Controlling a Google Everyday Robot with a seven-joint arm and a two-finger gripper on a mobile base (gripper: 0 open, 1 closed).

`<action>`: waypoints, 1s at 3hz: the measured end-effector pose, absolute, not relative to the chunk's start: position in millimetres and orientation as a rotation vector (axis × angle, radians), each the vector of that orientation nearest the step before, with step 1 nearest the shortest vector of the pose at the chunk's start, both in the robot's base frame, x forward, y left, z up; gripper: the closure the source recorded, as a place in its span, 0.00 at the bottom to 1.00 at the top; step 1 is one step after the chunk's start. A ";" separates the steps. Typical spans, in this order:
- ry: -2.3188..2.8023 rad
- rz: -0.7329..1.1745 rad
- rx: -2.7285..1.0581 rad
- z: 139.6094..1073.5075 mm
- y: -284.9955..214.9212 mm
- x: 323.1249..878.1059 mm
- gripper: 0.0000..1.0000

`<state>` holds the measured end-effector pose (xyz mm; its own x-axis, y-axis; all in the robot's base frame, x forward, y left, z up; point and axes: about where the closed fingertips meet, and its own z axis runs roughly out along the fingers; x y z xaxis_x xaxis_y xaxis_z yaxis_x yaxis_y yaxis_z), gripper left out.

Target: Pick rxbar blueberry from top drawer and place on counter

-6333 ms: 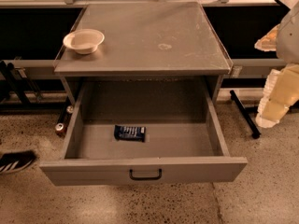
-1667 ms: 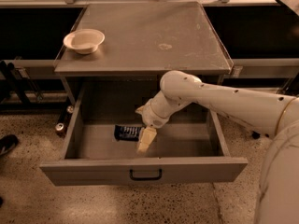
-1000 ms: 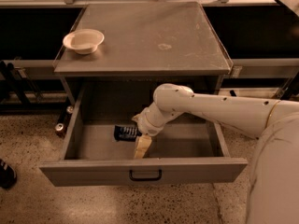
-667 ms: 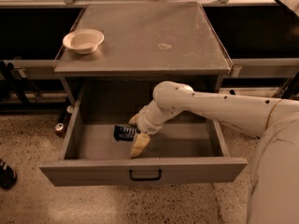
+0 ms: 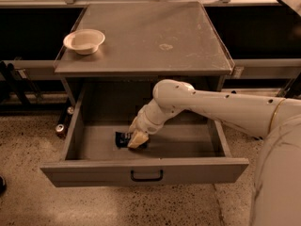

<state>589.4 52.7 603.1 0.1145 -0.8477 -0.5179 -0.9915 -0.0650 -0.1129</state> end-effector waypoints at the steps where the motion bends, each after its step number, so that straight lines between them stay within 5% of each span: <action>1: 1.670 0.437 -1.911 637.7 36.1 584.8 1.00; 3: 1.552 0.419 -1.834 687.4 9.0 580.3 1.00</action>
Offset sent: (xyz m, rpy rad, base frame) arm -0.0096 -0.0580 0.1074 0.2302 -0.2165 0.0192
